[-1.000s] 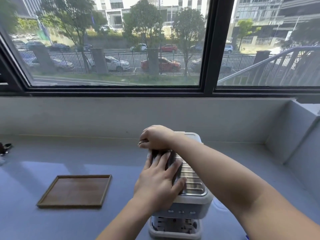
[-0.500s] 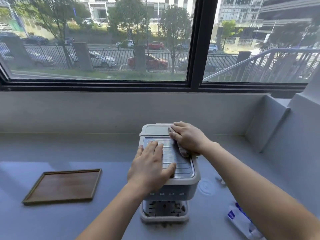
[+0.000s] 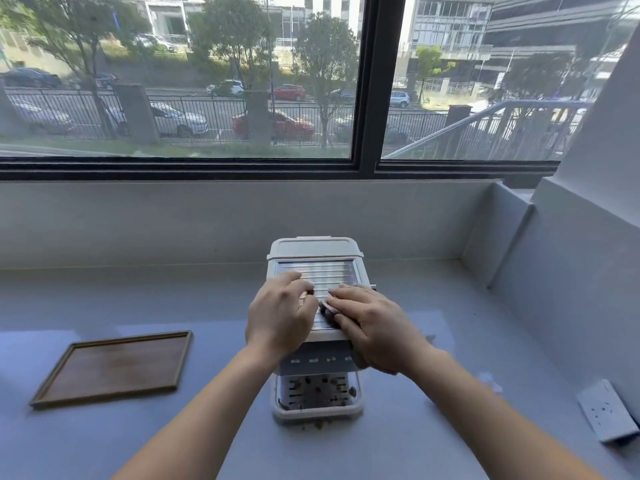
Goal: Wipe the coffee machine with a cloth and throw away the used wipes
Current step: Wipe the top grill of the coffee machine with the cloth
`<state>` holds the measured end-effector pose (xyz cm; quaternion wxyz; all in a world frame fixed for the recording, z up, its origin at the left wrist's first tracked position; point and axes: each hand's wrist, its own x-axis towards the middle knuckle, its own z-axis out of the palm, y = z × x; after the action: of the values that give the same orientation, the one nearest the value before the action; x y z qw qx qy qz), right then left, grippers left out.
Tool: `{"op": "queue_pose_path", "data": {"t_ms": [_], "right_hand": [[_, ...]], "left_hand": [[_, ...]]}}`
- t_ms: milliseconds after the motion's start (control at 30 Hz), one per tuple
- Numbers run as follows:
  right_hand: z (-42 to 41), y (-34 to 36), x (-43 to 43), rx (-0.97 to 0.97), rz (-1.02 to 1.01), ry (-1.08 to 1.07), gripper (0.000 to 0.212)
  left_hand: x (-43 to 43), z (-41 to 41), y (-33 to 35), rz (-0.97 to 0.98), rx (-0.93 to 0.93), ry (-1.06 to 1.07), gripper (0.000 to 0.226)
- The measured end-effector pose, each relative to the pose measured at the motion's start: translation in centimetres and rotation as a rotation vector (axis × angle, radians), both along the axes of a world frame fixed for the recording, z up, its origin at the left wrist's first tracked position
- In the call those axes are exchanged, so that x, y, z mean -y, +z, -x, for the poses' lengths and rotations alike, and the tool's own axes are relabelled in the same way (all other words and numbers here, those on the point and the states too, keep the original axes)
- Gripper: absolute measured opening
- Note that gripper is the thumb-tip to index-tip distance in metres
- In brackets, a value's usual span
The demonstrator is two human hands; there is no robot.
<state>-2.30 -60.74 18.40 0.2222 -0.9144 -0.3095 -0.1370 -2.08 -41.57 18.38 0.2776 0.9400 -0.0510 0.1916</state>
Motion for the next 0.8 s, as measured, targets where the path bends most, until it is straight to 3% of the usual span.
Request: {"op": "queue_pose_path", "data": {"t_ms": [200,600,800], "right_hand": [[1.7,-1.1,0.4,0.194,-0.122,-0.084,0.026],[0.3,1.3,-0.6,0.070,-0.006,-0.210,0.028],[1.2,1.4,-1.4,0.109,-0.069,-0.266,0.022]], "left_hand": [[-0.2,0.3,-0.1,-0.128,0.041,-0.048,0.017],[0.3,1.0,0.0,-0.296,0.115,-0.017,0.017],[-0.4,1.8,-0.3,-0.238,0.146,-0.043,0.021]]}}
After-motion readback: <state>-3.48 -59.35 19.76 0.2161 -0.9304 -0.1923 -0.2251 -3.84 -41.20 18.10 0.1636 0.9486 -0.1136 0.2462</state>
